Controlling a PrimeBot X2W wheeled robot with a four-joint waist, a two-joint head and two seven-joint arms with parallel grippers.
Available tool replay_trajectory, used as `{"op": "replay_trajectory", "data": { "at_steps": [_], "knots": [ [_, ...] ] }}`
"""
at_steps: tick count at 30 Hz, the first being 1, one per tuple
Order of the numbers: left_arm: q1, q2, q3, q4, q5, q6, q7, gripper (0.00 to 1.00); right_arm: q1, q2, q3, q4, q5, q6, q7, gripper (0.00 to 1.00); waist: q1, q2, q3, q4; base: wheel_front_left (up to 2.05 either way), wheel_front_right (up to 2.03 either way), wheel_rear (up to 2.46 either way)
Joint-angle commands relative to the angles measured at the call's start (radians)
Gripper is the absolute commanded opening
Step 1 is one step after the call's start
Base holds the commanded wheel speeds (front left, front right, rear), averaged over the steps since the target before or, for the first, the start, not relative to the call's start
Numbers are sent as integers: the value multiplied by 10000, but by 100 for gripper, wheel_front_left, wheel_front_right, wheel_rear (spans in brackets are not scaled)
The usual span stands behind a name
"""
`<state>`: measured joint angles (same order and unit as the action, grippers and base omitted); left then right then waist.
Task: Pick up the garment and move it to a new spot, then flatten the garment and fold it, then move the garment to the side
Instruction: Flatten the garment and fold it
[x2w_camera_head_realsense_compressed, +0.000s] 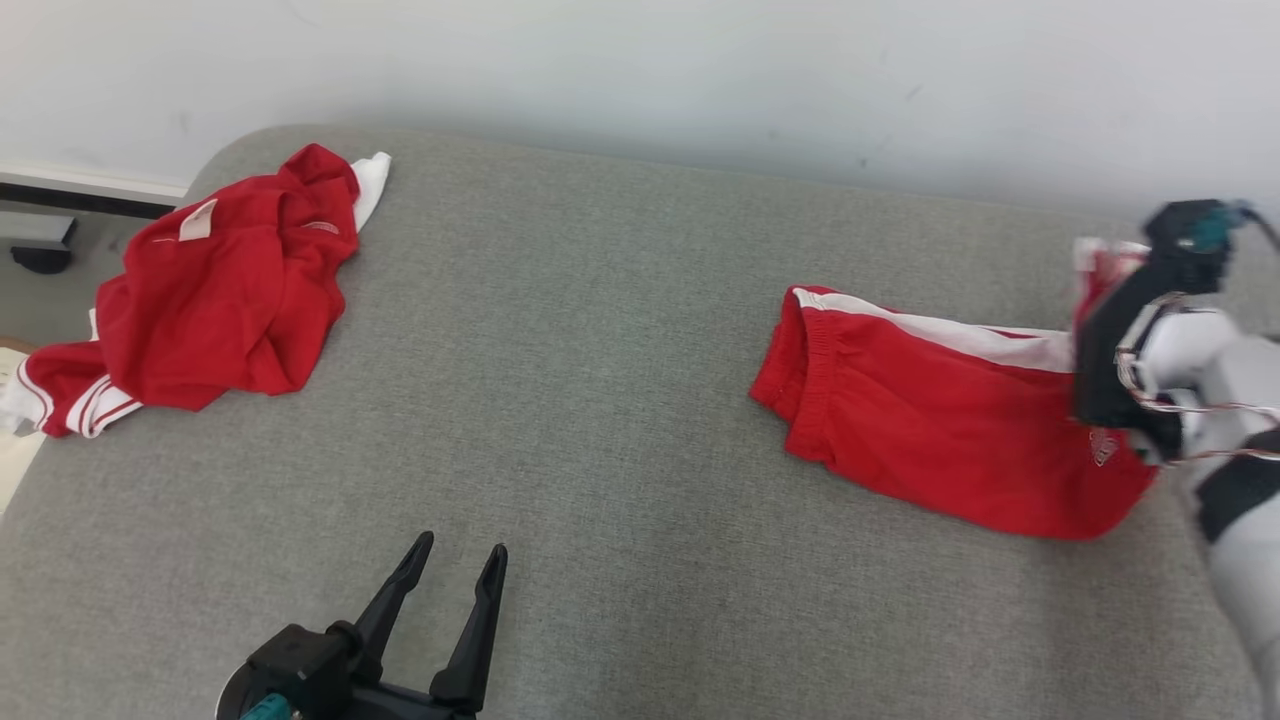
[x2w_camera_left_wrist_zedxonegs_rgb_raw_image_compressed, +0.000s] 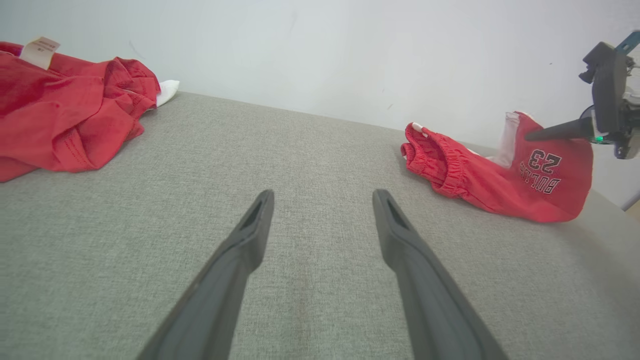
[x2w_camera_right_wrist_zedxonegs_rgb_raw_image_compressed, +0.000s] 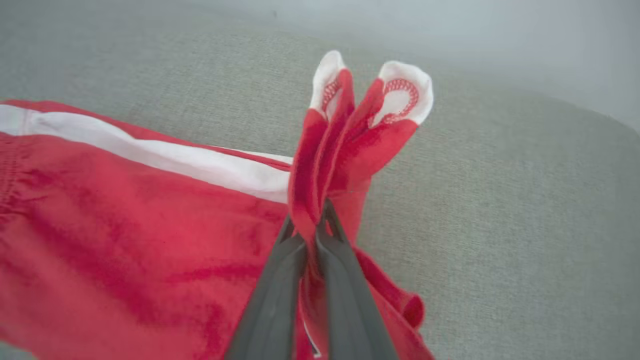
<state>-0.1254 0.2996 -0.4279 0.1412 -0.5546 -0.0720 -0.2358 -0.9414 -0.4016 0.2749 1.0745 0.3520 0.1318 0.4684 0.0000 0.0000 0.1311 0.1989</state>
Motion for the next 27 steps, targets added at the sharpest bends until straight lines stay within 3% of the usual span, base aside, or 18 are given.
{"op": "replay_trajectory", "data": {
  "at_steps": [1, 12, 25, 26, 27],
  "knots": [
    [6, 9, -25, -21, -59, -56, -9, 100, -1, 129, 42, -111, -50, -18, 31, 0, 0, 0, -21, 84, 0, 0, 0],
    [-156, -146, -257, 160, -199, -152, -13, 100, 335, 1505, 447, -1293, -195, -18, 930, 0, 0, 0, -8, 710, 0, 0, 0],
    [-33, -184, -425, 370, -269, -145, -63, 100, 708, 2208, -276, -1193, -484, -18, 1224, 0, 0, 0, -221, 1137, 0, 0, 0],
    [-31, -191, -440, 377, -271, -139, -64, 100, 708, 2254, -365, -1166, -498, -18, 1122, 5, 0, 0, -232, 1153, 0, 0, 0],
    [-39, -202, -458, 388, -274, -141, -64, 100, 723, 2286, -472, -1144, -498, -18, 998, 90, 0, 0, -246, 1173, 0, 0, 0]
  ]
}}
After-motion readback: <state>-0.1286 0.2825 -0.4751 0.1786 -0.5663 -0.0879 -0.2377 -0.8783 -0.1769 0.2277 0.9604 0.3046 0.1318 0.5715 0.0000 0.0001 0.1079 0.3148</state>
